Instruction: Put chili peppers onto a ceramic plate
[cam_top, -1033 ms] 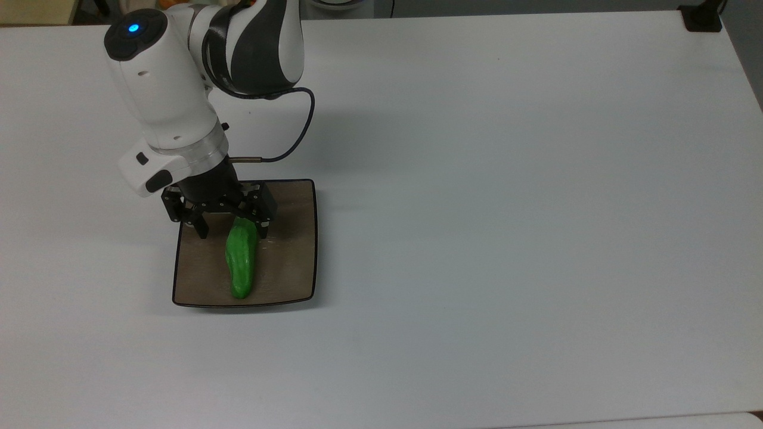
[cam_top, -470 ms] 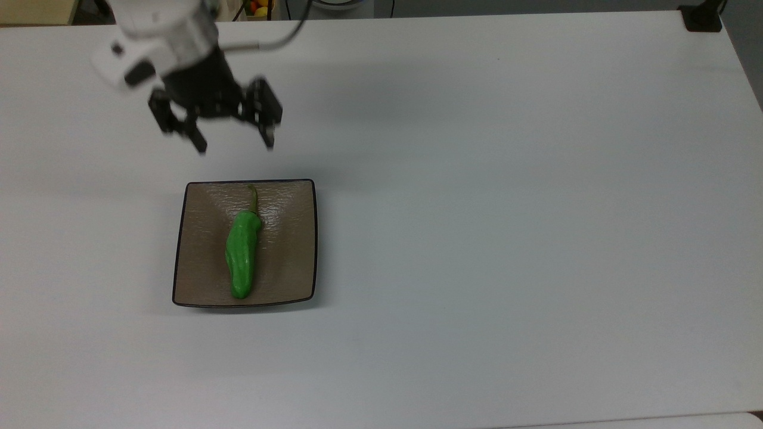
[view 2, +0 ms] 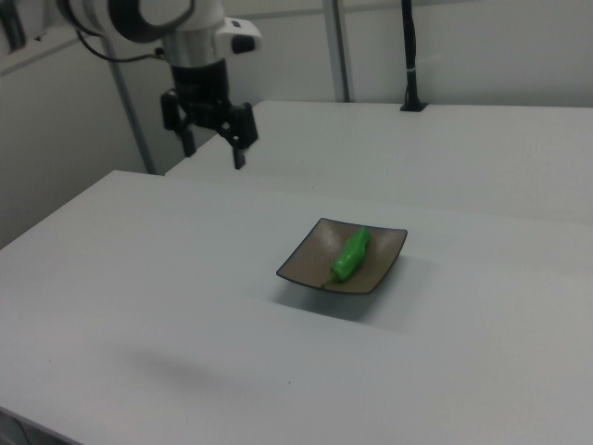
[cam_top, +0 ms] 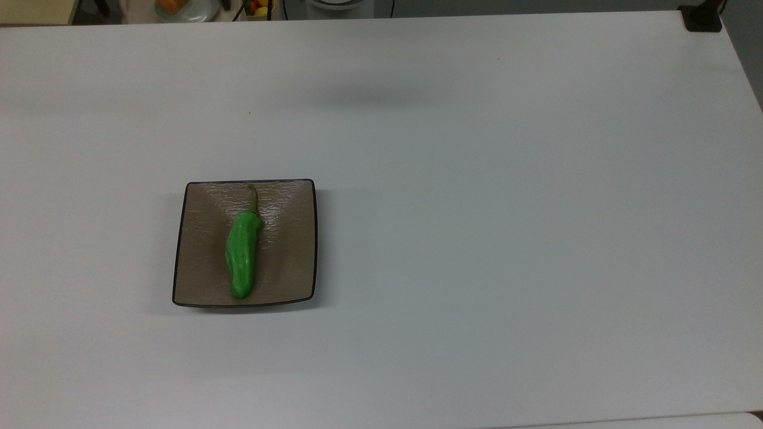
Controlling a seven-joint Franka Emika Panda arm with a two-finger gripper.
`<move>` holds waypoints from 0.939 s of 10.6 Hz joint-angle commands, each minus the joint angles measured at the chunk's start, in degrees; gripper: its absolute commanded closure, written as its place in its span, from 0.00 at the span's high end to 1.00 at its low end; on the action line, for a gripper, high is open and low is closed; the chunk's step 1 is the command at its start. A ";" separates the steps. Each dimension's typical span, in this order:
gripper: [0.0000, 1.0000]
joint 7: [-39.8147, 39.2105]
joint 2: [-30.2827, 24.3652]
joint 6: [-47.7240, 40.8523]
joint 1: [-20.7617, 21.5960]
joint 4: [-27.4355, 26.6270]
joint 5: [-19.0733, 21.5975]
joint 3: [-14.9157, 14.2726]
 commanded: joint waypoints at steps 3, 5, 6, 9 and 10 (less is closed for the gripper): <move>1.00 9.27 -3.36 0.58 10.43 -5.02 -5.68 -0.60; 1.00 9.46 -3.45 6.80 10.97 -8.00 -5.33 -0.60; 1.00 8.86 -3.28 8.92 11.23 -8.79 -5.33 -0.60; 1.00 8.59 -2.84 10.52 11.76 -10.03 -6.55 -0.51; 1.00 8.67 -2.83 10.52 11.85 -9.95 -6.56 -0.60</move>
